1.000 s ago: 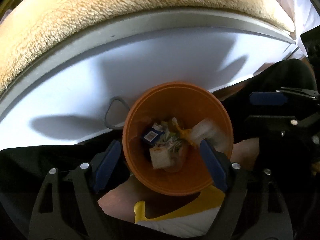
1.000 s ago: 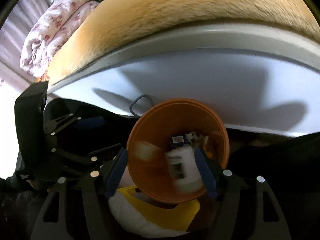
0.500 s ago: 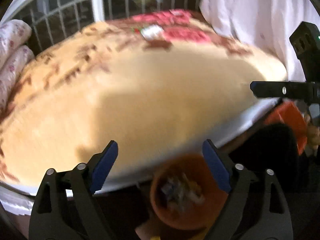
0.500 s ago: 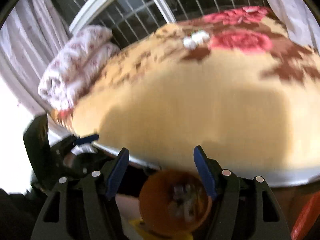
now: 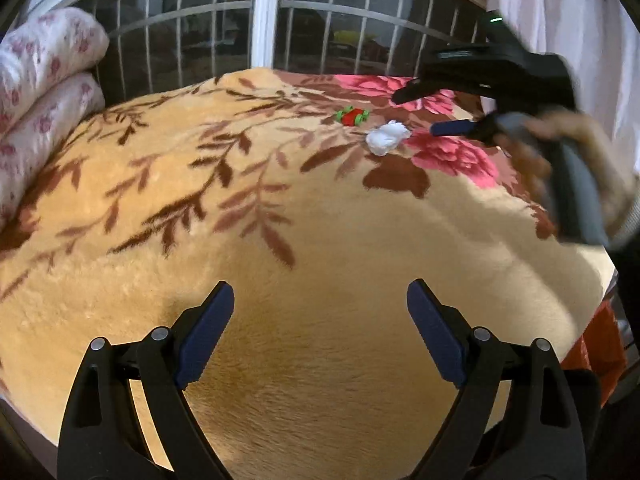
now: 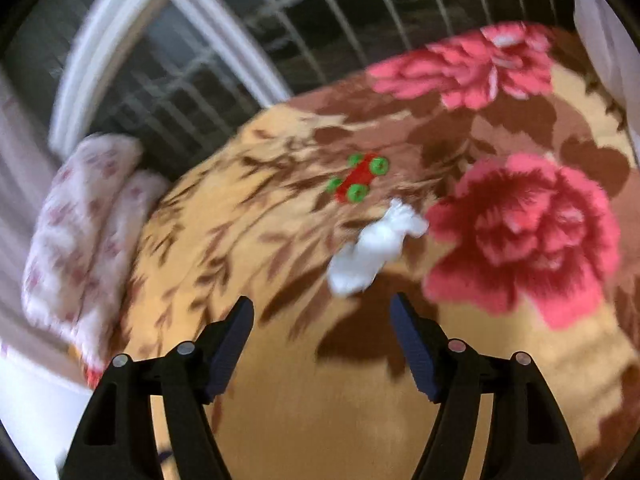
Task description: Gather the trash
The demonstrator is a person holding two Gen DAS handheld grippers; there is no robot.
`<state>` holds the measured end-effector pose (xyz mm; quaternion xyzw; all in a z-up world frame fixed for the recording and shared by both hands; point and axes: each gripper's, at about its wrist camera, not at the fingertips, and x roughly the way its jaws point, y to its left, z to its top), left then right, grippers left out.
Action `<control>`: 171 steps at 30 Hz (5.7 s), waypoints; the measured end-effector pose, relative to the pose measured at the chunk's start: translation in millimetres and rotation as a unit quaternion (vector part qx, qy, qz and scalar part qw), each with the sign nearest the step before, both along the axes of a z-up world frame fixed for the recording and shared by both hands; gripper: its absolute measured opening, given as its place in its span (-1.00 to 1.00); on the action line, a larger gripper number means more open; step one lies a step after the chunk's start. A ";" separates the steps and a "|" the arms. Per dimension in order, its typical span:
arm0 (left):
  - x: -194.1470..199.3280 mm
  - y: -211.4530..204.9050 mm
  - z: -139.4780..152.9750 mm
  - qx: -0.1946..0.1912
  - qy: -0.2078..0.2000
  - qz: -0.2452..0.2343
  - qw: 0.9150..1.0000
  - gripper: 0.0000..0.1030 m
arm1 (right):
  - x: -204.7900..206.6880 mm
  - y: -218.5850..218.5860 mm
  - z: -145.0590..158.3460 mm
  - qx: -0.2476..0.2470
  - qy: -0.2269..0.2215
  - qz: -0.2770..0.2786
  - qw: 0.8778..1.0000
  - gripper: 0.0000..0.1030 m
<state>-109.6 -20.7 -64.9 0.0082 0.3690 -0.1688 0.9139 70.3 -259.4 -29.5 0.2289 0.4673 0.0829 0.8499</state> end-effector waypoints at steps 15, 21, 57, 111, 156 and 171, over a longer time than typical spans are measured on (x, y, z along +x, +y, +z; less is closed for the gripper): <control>-1.6 6.4 -16.7 -0.022 0.001 -0.020 1.000 0.67 | 65.5 3.1 -60.2 -0.043 0.098 -0.106 0.989 -0.29; 0.7 0.4 -20.5 -0.017 0.010 -0.014 1.000 0.67 | 28.2 -23.9 -55.4 0.004 0.053 -0.101 0.993 -0.36; 298.5 -170.0 -13.3 0.088 0.050 -0.034 0.994 0.68 | -176.3 -77.2 -23.7 -0.119 -0.199 -0.058 0.971 -0.35; -122.2 -19.5 8.9 0.050 -0.028 -0.015 0.998 -0.26 | -305.5 14.3 22.7 -0.152 -0.180 0.046 0.971 -0.35; -157.8 -3.0 -71.7 0.108 0.052 -0.017 0.993 0.77 | -385.3 47.3 -68.6 -0.211 -0.060 0.057 0.974 0.71; -56.3 11.1 70.2 0.068 -0.078 0.165 0.981 0.85 | -276.3 8.1 58.8 -0.252 -0.186 -0.110 0.943 0.90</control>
